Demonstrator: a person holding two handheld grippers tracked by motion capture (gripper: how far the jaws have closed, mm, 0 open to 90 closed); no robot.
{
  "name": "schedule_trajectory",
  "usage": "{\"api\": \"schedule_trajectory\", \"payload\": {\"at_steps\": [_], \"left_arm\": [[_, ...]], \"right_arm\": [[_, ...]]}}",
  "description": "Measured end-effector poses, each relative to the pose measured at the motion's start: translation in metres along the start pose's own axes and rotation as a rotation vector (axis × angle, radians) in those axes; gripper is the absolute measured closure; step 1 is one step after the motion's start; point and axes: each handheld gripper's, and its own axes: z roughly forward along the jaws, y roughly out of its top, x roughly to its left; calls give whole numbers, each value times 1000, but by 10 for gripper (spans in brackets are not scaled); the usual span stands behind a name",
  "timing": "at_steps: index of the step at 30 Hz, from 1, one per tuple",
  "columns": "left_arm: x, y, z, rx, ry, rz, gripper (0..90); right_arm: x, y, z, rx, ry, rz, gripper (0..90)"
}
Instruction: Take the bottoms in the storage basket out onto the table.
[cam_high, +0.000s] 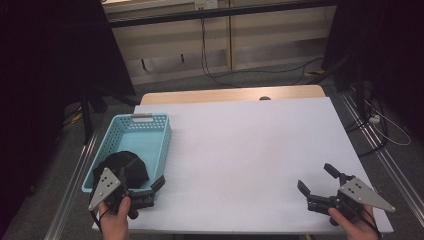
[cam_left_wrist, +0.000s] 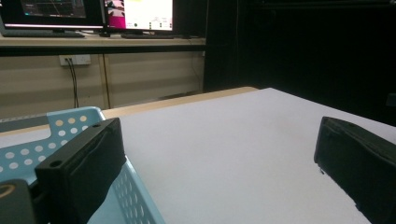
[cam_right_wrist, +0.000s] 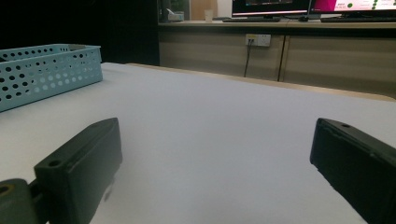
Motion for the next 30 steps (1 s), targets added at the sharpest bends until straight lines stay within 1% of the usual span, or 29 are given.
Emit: {"api": "schedule_trajectory", "payload": {"at_steps": [3,5,6,7,8,9,11,12,13,16,18,23,24,26,30], "left_arm": [[1,2,1,2,-6,1,18],[2,3,1,4,-7,8,18],[2,6,2,-3,-12,6,18],[2,8,2,1,-19,18,18],[2,8,2,1,-19,18,18],[3,10,2,8,-16,32,18],[4,13,2,9,-18,34,18],[4,14,2,3,-18,27,18],[6,16,2,9,-18,38,18],[7,18,1,4,-21,35,18],[12,24,0,1,-16,42,19],[25,32,-3,-6,3,32,19],[27,33,-3,-9,8,23,19],[33,35,-3,0,18,30,18],[46,37,-4,-2,36,9,18]], "right_arm": [[0,0,0,-3,0,-4,15],[0,0,0,1,-2,-5,15],[0,0,0,2,-2,-4,15],[0,0,0,4,-3,-4,15],[0,0,0,3,-3,-3,15],[0,0,0,4,-2,-3,15],[0,0,0,5,-4,-4,15],[0,0,-1,6,-4,-2,15],[0,0,-1,5,-4,-1,15],[0,0,-2,2,-4,2,15],[0,0,-2,3,-5,3,15],[1,-1,-1,4,-2,0,15],[1,-1,-1,7,-1,-4,15],[1,-1,0,8,0,-3,15],[2,-1,0,9,1,2,15]]}}
